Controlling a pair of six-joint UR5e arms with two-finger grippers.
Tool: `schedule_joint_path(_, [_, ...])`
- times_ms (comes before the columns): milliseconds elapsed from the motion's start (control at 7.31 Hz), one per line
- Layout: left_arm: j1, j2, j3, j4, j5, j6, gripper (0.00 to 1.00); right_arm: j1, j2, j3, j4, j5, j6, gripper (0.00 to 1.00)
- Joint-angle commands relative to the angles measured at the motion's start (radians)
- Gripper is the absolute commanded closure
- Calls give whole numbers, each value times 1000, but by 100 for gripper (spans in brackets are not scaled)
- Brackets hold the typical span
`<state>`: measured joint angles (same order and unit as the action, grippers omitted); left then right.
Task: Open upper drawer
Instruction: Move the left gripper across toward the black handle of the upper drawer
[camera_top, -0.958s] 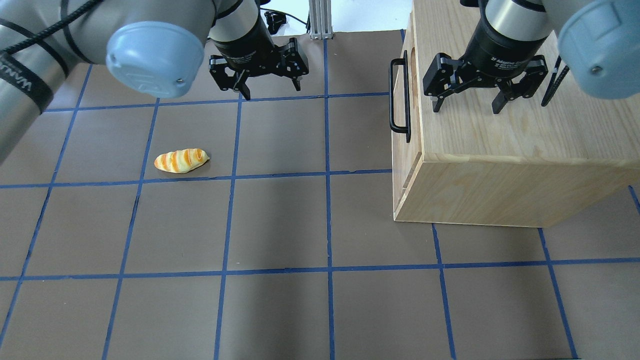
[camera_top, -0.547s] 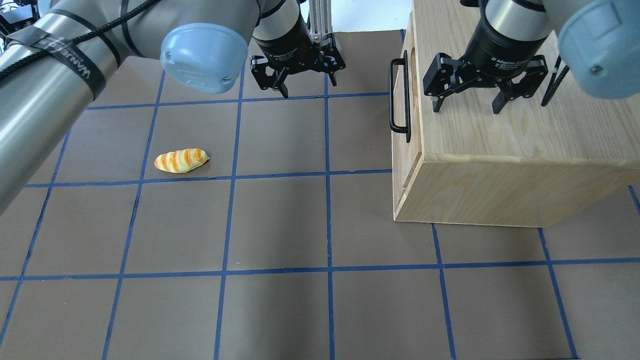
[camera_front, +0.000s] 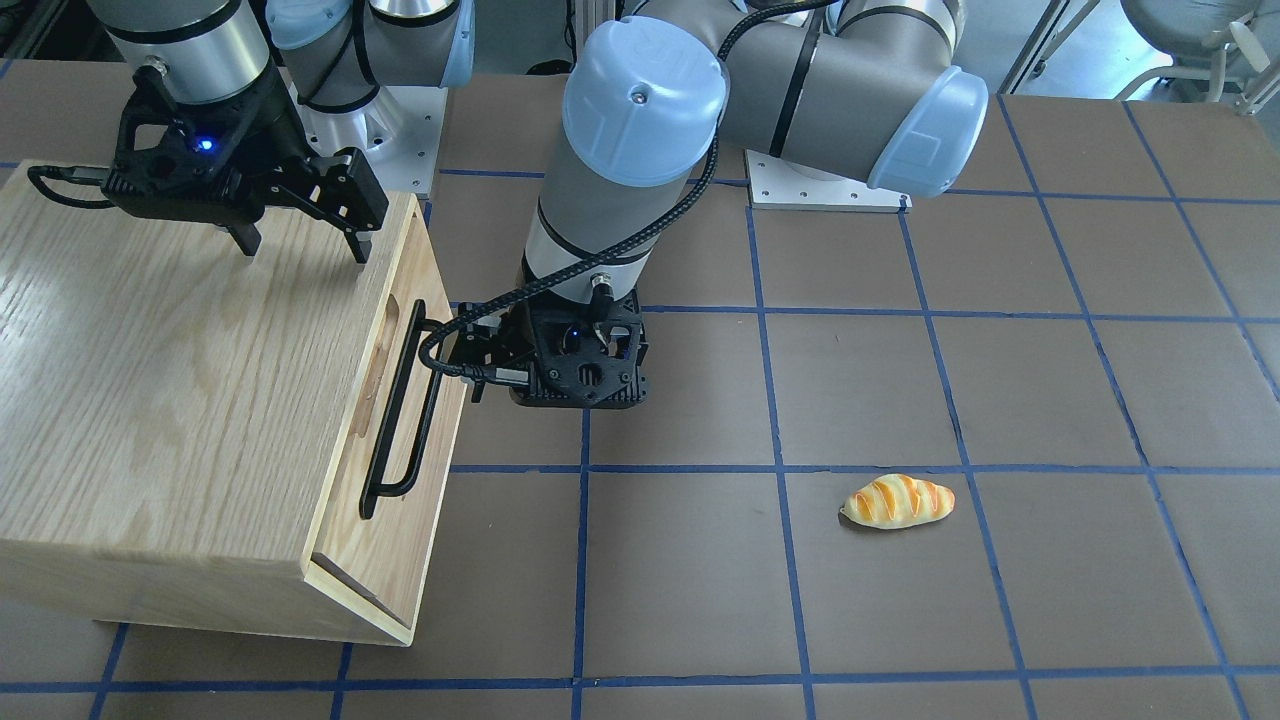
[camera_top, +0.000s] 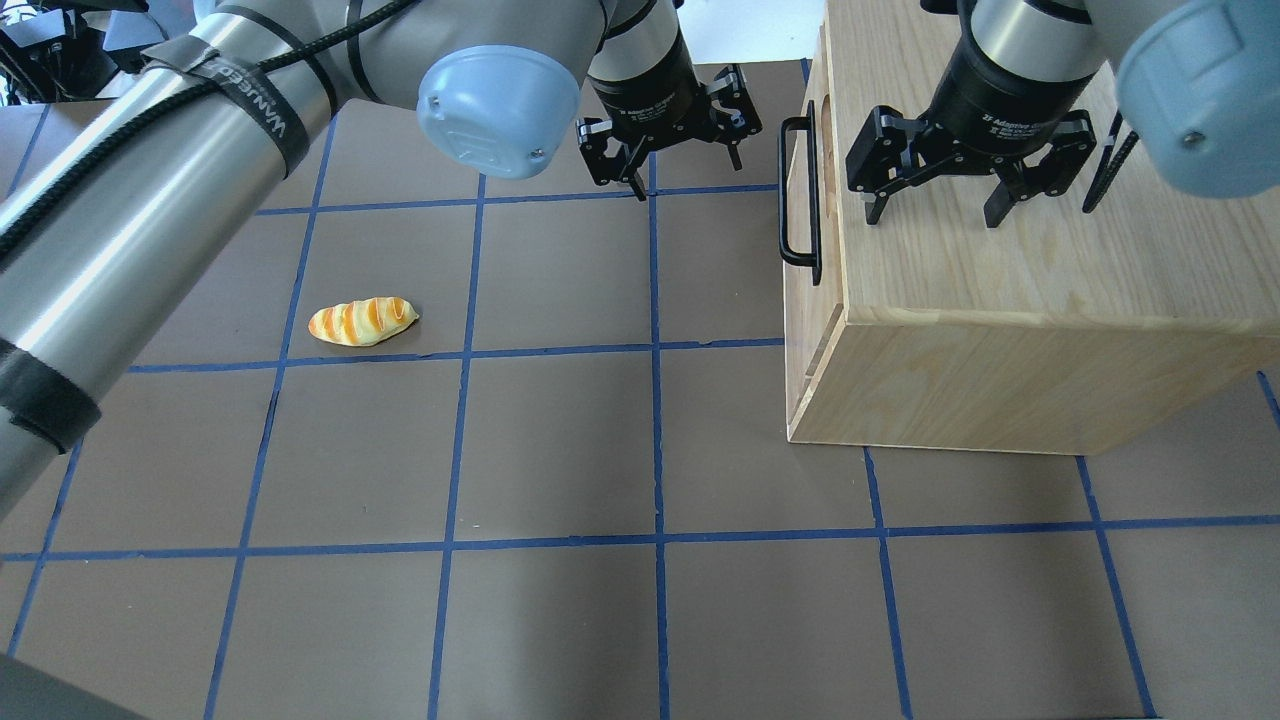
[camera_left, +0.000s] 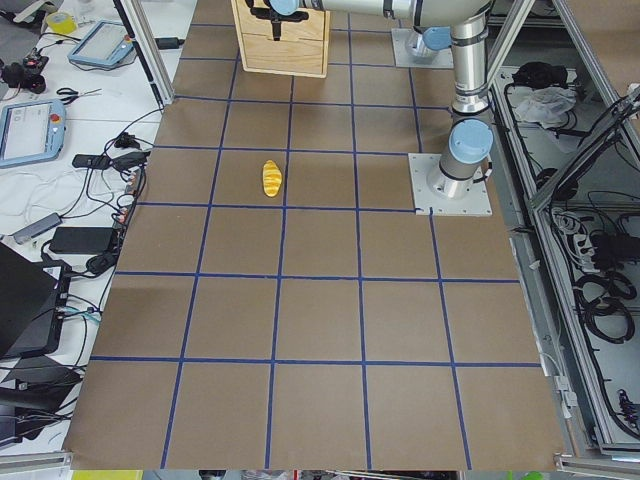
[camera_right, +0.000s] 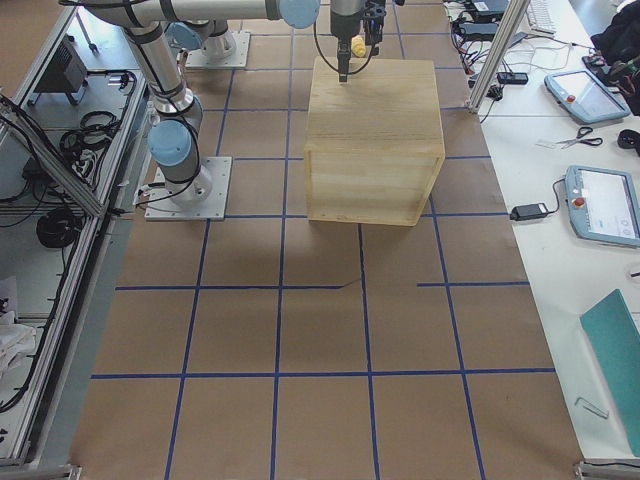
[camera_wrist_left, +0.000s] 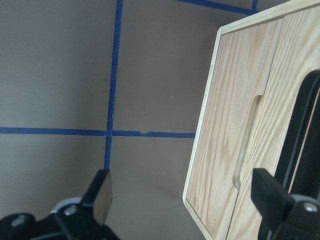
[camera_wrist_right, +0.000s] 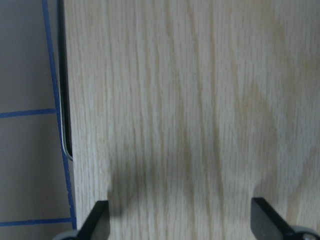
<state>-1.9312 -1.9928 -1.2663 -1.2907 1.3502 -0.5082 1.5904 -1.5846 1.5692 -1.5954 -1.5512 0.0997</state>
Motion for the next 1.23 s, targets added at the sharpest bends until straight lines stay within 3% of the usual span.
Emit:
schedule_joint_path(0, [-31,-27,16,19,0,-29,0,0,0,0,0,0,0,0])
schedule_joint_path(1095, [-75,-58,15,47,-6,-72,0,0,0,0,0,-1,0,0])
